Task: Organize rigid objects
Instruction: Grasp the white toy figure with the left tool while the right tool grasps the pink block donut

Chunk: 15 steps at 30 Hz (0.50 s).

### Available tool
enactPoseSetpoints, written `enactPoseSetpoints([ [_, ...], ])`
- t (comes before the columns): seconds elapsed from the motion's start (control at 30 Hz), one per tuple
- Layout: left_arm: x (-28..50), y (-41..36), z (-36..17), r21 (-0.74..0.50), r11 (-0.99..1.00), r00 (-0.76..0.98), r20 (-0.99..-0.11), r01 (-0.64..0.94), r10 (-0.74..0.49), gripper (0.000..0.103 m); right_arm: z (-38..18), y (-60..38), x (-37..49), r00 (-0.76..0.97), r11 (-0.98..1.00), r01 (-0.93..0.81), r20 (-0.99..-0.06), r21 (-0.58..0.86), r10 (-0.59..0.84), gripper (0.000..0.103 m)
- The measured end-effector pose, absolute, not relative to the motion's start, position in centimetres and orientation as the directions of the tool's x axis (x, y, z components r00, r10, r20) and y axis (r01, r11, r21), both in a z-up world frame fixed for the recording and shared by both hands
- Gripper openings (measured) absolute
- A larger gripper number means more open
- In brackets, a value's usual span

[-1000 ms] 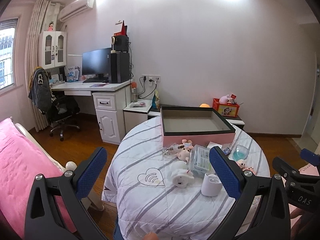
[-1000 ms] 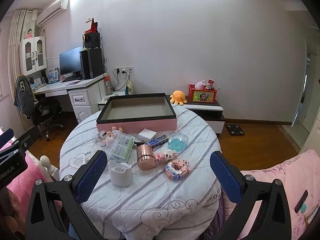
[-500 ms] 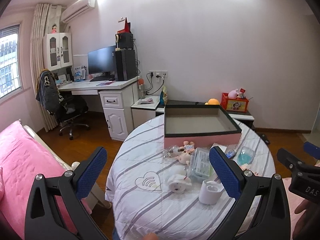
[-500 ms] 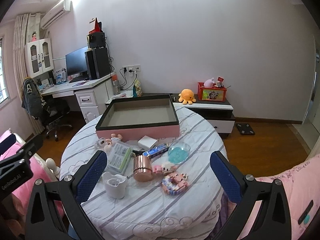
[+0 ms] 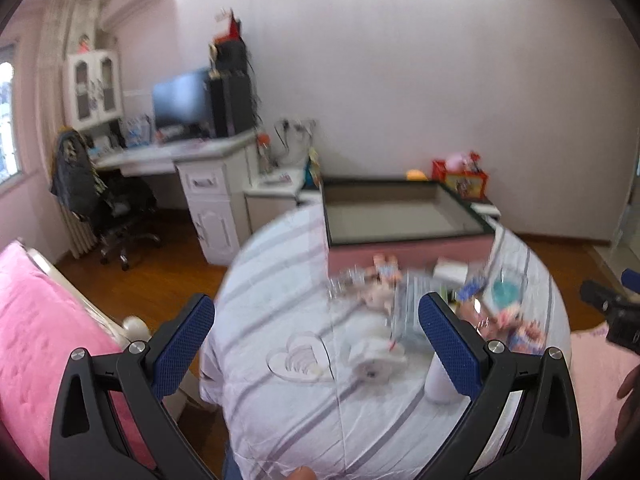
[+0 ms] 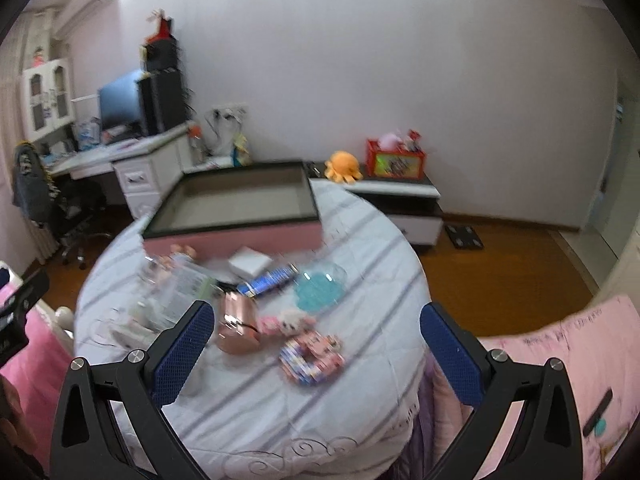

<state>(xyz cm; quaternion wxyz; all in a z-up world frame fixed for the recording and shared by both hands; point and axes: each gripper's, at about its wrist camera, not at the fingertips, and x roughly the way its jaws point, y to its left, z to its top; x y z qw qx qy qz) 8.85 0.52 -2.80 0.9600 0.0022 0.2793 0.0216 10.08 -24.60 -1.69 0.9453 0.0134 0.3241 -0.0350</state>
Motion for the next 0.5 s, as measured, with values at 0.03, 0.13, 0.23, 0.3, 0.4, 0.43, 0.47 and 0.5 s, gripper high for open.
enactPoseSetpoints([
  [0.03, 9.2, 0.6, -3.4, 0.012, 0.999, 0.834, -0.551, -0.032, 0.033, 0.103, -2.1, -24.7, 10.2, 0.778, 0.997, 0.081, -0.626, 0.008, -0.058, 0.103],
  [0.13, 10.6, 1.0, -6.1, -0.007, 1.0, 0.8, -0.6, -0.018, 0.01, 0.103, -3.7, -24.8, 11.1, 0.745, 0.996, 0.086, -0.664, 0.001, -0.064, 0.103],
  [0.23, 11.3, 1.2, -7.5, -0.031, 0.999, 0.787, -0.617, -0.021, -0.003, 0.103, -5.0, -24.6, 12.2, 0.717, 0.996, 0.082, -0.692, -0.026, -0.077, 0.103],
  [0.3, 11.9, 1.0, -8.4, -0.027, 0.999, 0.776, -0.63, -0.021, 0.0, 0.103, -6.0, -24.7, 13.2, 0.696, 0.996, 0.081, -0.714, -0.035, -0.081, 0.103],
  [0.4, 13.0, 0.7, -9.7, -0.013, 1.0, 0.756, -0.654, -0.019, 0.006, 0.103, -7.8, -24.8, 14.4, 0.661, 0.997, 0.069, -0.746, -0.038, -0.074, 0.103],
  [0.43, 13.3, 0.7, -10.1, -0.013, 1.0, 0.749, -0.662, -0.013, 0.001, 0.103, -8.3, -24.8, 14.6, 0.652, 0.997, 0.062, -0.755, -0.038, -0.07, 0.103],
  [0.47, 13.5, 0.6, -10.5, -0.012, 1.0, 0.743, -0.669, -0.01, -0.001, 0.103, -9.2, -24.7, 14.9, 0.633, 0.998, 0.049, -0.772, -0.04, -0.062, 0.103],
  [0.5, 13.8, 0.5, -10.8, -0.01, 1.0, 0.738, -0.675, -0.009, 0.0, 0.103, -9.8, -24.7, 15.1, 0.622, 0.998, 0.041, -0.781, -0.042, -0.058, 0.103],
])
